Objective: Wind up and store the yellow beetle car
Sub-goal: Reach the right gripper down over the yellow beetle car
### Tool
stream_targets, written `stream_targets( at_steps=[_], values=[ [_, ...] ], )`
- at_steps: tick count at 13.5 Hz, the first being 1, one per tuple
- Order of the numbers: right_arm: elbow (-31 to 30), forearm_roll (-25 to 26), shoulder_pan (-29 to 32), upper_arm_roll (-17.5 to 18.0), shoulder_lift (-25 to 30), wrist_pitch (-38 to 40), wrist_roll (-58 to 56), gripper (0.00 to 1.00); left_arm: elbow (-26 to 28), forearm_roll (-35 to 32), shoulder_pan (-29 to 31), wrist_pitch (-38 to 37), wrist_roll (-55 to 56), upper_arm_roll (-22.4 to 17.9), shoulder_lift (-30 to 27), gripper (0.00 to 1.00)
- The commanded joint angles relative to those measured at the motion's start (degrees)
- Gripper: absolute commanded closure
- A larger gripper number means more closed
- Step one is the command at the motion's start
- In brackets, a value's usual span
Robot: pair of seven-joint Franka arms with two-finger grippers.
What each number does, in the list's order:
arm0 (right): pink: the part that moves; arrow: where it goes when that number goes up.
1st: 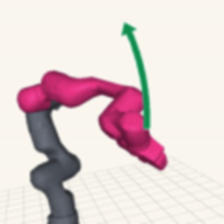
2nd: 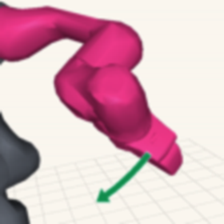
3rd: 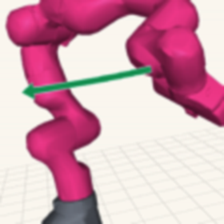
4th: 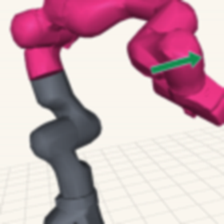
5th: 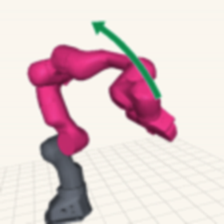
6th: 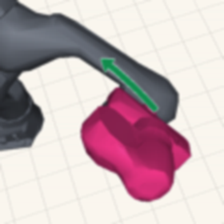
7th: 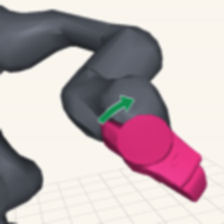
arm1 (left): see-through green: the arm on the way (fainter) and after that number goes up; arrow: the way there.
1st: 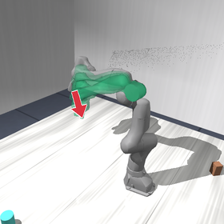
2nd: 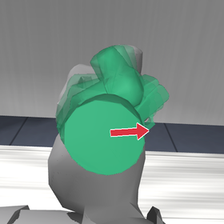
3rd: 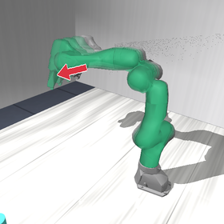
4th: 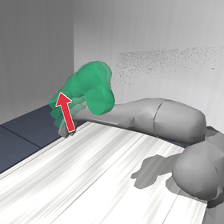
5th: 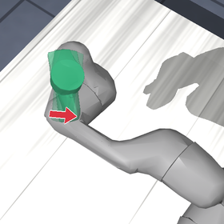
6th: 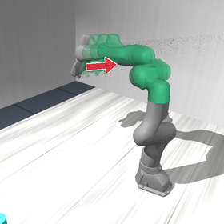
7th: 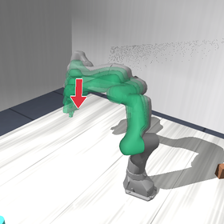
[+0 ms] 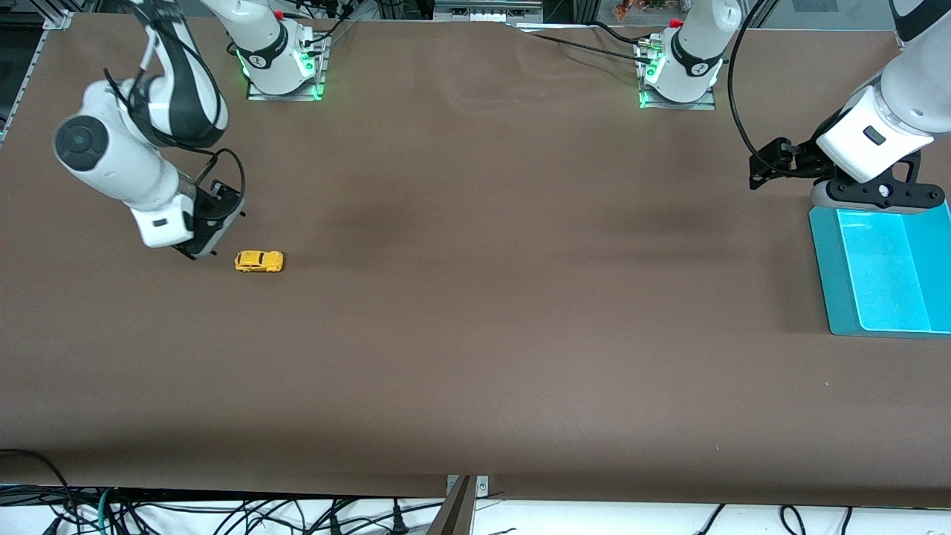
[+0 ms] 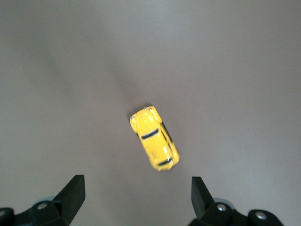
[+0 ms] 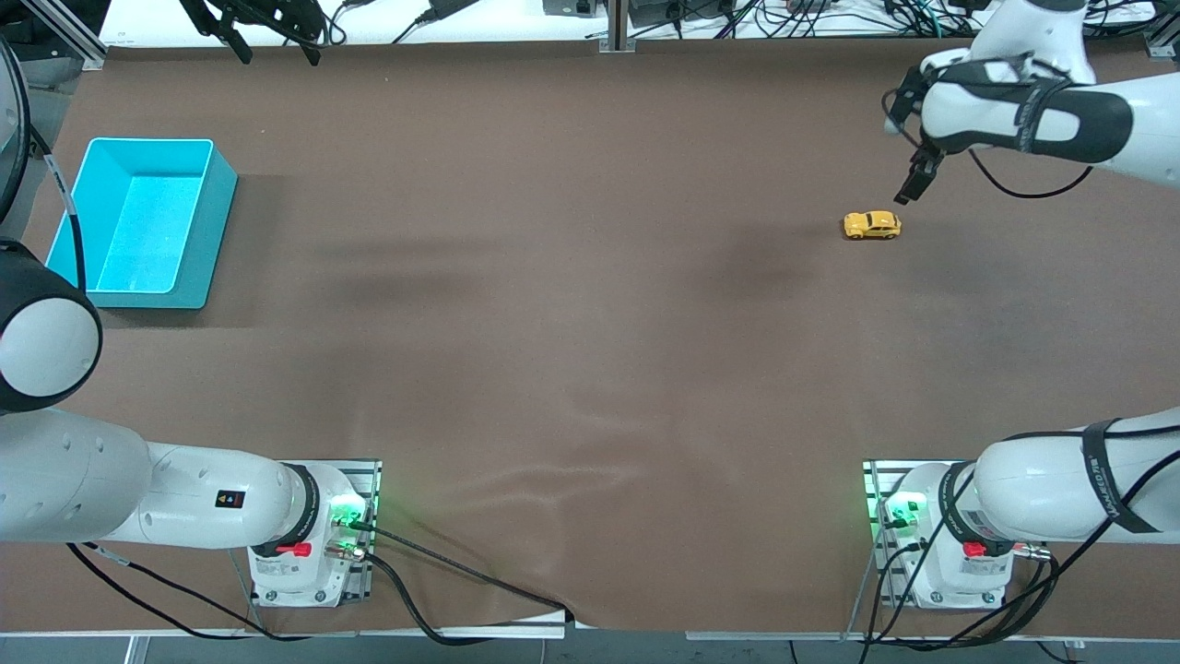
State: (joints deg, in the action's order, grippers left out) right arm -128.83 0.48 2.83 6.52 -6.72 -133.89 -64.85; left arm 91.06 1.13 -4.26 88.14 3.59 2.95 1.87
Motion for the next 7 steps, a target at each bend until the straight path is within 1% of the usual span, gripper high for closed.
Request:
stream_targets(
  at_steps=[1, 4, 7],
  values=[
    [-1.9, 0.3, 0.2, 0.2, -3.7, -6.4, -13.4, 0.00, -1.8, 0.7, 0.5, -1.4, -1.2, 0.1, 0.7, 0.00],
    [-3.1, 0.1, 0.3, 0.2, -7.6, -11.2, -21.0, 0.00, -1.8, 0.7, 0.5, -1.7, -1.2, 0.1, 0.7, 0.00],
    [-3.7, 0.0, 0.6, 0.2, -10.1, -15.0, -24.2, 0.00, -1.8, 0.7, 0.5, -1.7, -1.2, 0.0, 0.7, 0.00]
  ],
)
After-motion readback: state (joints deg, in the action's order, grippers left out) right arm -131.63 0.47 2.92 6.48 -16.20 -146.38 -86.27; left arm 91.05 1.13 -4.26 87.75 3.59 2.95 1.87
